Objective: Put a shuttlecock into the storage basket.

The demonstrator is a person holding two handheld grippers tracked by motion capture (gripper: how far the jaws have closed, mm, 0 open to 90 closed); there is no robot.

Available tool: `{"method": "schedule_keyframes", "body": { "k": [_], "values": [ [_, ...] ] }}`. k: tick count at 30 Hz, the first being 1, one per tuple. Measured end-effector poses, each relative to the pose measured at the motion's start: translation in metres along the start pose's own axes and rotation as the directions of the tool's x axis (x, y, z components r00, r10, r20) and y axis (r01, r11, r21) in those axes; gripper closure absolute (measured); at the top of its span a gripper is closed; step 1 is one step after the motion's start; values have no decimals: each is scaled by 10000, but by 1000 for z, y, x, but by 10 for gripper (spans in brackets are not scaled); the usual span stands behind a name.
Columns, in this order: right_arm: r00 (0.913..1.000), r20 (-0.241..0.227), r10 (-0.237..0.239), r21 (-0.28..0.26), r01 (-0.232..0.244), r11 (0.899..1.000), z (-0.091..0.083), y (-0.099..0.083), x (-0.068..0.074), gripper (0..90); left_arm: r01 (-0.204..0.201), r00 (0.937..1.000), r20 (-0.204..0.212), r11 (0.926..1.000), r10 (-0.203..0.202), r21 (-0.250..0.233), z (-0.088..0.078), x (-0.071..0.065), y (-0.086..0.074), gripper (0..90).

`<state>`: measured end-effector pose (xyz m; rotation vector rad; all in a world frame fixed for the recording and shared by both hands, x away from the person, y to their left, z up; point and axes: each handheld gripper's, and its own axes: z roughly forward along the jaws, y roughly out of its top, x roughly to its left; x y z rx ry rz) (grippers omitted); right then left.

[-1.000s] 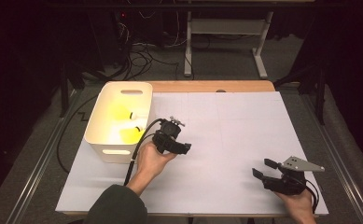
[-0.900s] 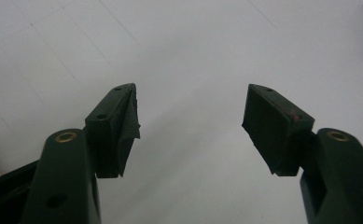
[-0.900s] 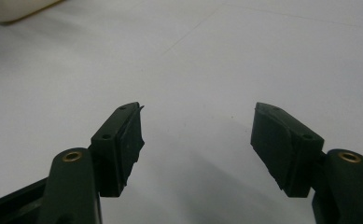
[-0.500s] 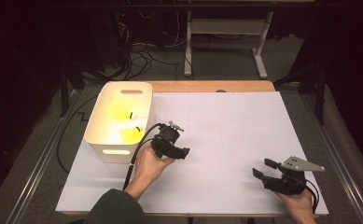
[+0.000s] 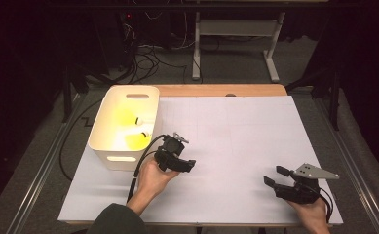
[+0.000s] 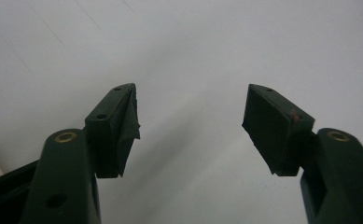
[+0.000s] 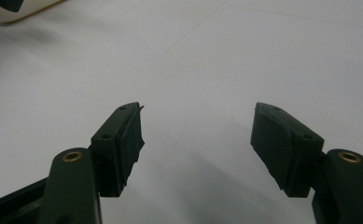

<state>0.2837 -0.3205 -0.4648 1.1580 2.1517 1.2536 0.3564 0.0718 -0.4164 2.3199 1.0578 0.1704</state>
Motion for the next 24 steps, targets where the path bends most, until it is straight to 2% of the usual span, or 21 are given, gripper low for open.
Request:
{"method": "schedule_keyframes", "body": {
  "k": [24],
  "values": [
    [10000, 14, -15, 26, 15, 10000, 0, 0, 1, 344, -29, 9998, 175, 10000, 31, -78, -2, -2, -29, 364]
  ]
}}
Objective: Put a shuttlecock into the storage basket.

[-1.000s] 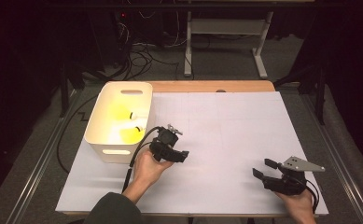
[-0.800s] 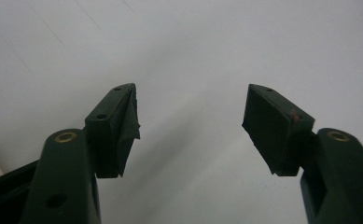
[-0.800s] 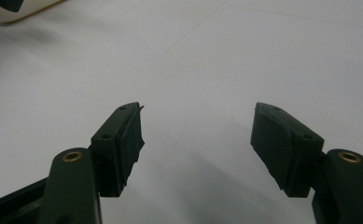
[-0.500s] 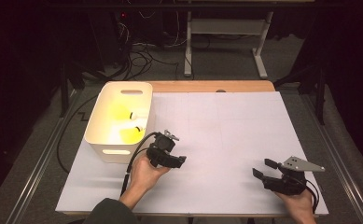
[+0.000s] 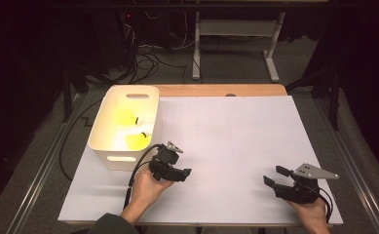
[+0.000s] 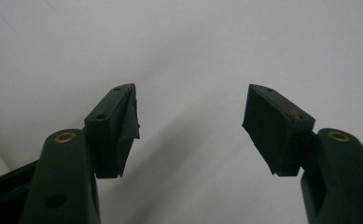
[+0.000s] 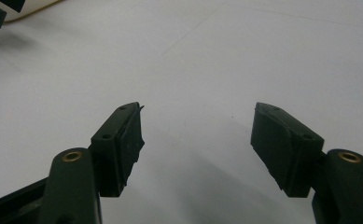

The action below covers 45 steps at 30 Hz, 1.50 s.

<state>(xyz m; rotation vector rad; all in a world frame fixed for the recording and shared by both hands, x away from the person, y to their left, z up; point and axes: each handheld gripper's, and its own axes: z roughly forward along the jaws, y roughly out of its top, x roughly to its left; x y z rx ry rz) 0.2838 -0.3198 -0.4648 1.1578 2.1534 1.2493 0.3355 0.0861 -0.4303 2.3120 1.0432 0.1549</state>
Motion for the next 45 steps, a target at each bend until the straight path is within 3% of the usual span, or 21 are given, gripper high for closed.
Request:
{"method": "schedule_keyframes", "body": {
  "k": [27, 45],
  "values": [
    [10000, -21, 24, -39, -24, 10000, 0, 0, -1, 344, 270, 9996, 101, 9994, -268, -205, -9, 3, -23, 364],
    [10000, -46, 37, -48, -37, 10000, 0, 0, -1, 344, 616, 9979, -156, 9964, -626, -576, -20, 10, -42, 364]
  ]
}}
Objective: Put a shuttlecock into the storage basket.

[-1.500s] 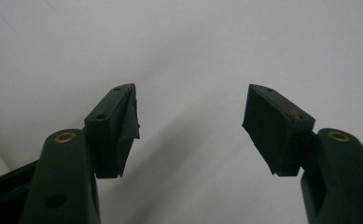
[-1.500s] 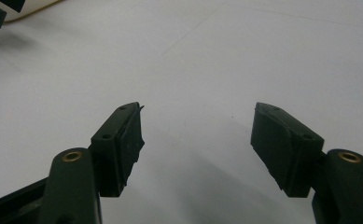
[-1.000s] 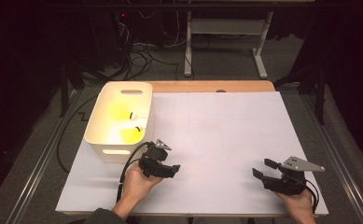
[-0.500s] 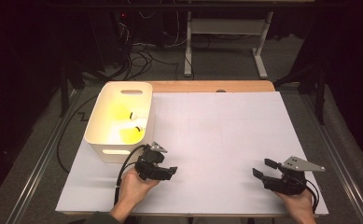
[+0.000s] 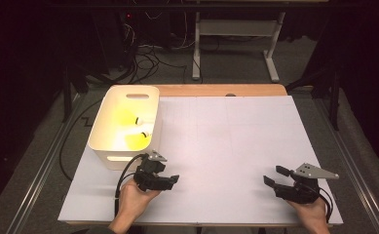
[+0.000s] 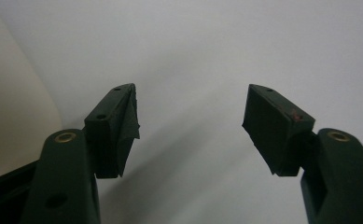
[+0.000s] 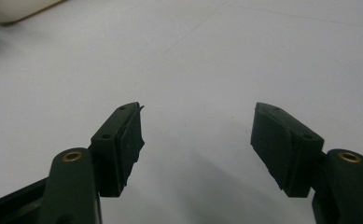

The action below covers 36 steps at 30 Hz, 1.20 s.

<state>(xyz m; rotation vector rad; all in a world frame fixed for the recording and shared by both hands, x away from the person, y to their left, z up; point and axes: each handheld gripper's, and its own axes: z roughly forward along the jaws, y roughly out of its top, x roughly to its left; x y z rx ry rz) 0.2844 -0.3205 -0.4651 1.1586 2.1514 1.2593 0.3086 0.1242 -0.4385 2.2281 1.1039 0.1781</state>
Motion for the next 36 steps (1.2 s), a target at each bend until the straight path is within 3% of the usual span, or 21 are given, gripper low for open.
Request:
{"method": "schedule_keyframes", "body": {
  "k": [20, 36],
  "values": [
    [10000, 8, -4, -18, 4, 10000, -1, 0, 0, 345, 150, 9997, -205, 9997, -154, -196, -12, 5, -14, 360],
    [10000, -1, 61, -68, -61, 10000, -2, 0, 0, 344, 541, 9973, -474, 9972, -566, -518, -27, 12, -28, 356]
  ]
}}
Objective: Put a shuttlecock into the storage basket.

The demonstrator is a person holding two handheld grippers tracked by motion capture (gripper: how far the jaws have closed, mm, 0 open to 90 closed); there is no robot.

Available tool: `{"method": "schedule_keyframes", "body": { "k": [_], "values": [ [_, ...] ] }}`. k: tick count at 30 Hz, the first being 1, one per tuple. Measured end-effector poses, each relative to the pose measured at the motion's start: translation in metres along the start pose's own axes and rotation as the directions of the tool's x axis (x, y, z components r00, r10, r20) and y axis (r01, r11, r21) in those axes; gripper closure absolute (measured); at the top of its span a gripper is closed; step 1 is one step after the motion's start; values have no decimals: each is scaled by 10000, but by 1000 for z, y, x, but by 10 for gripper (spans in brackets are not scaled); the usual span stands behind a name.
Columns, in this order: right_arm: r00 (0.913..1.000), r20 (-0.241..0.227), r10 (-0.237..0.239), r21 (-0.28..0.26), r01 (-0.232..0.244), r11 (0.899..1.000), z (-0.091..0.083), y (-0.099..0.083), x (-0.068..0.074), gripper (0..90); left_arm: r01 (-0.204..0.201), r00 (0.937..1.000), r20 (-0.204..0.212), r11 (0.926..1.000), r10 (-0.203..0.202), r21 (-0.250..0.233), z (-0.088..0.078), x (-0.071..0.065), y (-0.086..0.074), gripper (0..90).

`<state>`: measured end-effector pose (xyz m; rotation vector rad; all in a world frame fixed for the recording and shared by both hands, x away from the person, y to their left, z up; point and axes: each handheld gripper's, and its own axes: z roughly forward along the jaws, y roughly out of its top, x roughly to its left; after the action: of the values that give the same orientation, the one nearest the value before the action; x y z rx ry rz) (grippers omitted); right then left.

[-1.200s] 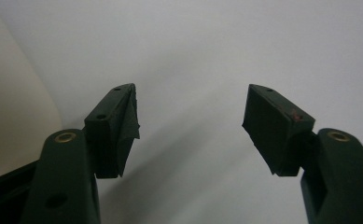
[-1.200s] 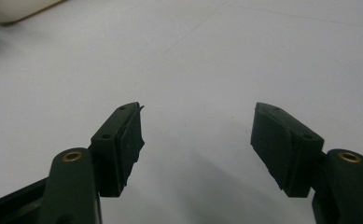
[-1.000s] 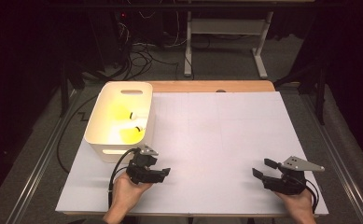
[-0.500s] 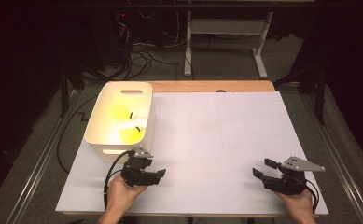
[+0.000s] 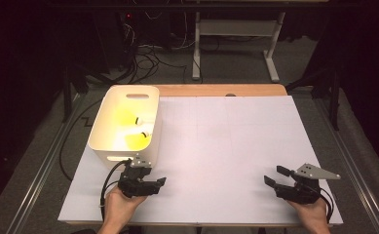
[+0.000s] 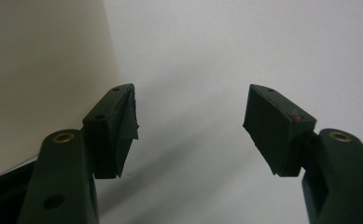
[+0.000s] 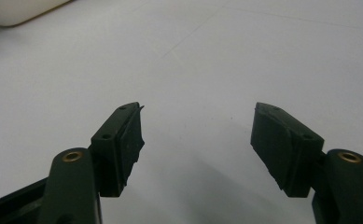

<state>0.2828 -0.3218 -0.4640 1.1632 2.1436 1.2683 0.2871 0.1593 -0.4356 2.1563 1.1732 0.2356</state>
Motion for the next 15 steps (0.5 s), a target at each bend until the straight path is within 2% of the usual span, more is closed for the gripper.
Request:
{"method": "schedule_keyframes", "body": {
  "k": [15],
  "values": [
    [9999, 21, 107, -22, -107, 9999, -1, -1, -1, 344, 206, 9995, -226, 9992, -214, -356, -10, 10, -9, 351]
  ]
}}
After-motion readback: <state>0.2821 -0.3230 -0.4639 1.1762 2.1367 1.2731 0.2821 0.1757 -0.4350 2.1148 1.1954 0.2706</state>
